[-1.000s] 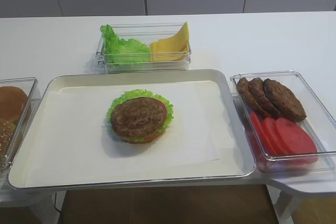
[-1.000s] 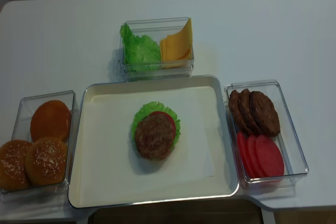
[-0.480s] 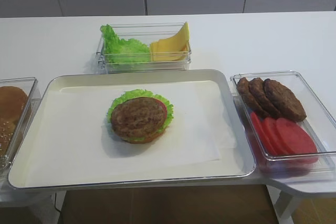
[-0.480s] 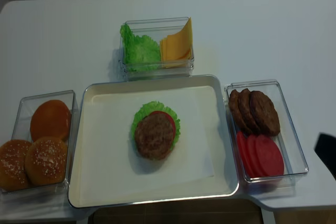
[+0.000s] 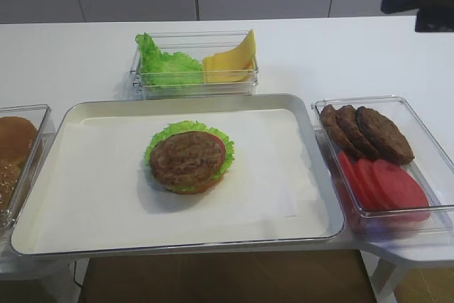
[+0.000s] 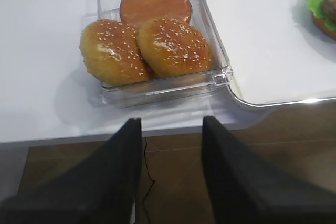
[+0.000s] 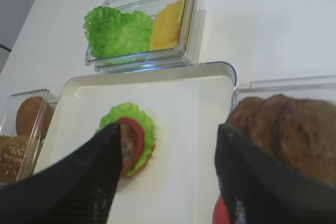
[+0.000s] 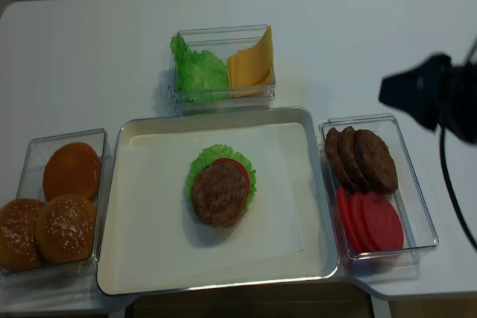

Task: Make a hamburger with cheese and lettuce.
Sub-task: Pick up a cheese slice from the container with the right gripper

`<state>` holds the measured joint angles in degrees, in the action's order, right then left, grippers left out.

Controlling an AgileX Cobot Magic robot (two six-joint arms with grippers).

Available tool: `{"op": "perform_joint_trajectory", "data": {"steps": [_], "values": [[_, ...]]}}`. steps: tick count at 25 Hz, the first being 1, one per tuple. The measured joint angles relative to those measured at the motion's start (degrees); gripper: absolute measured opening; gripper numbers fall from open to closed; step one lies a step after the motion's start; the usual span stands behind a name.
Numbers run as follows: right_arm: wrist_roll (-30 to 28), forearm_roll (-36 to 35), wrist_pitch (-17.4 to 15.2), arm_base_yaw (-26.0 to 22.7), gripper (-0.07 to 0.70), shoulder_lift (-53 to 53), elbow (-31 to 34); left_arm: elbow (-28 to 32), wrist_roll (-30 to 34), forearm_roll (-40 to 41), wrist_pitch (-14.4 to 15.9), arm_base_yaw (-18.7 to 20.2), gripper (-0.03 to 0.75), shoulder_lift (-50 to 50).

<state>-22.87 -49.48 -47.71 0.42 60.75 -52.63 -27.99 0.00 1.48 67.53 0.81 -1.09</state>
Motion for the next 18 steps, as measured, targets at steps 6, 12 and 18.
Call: {"op": "perform_joint_trajectory", "data": {"steps": [6, 12, 18], "values": [[-3.35, -2.50, -0.33, 0.00, 0.419, 17.49, -14.16, 0.00, 0.00, 0.00, 0.00, 0.00, 0.288, 0.00], [-3.95, -4.54, -3.85, 0.70, 0.419, 34.19, -29.57, 0.00, 0.00, 0.00, 0.00, 0.00, 0.288, 0.00], [-3.95, -4.43, -4.40, 5.72, 0.417, 47.74, -42.73, 0.00, 0.00, 0.00, 0.00, 0.00, 0.288, 0.00]]}}
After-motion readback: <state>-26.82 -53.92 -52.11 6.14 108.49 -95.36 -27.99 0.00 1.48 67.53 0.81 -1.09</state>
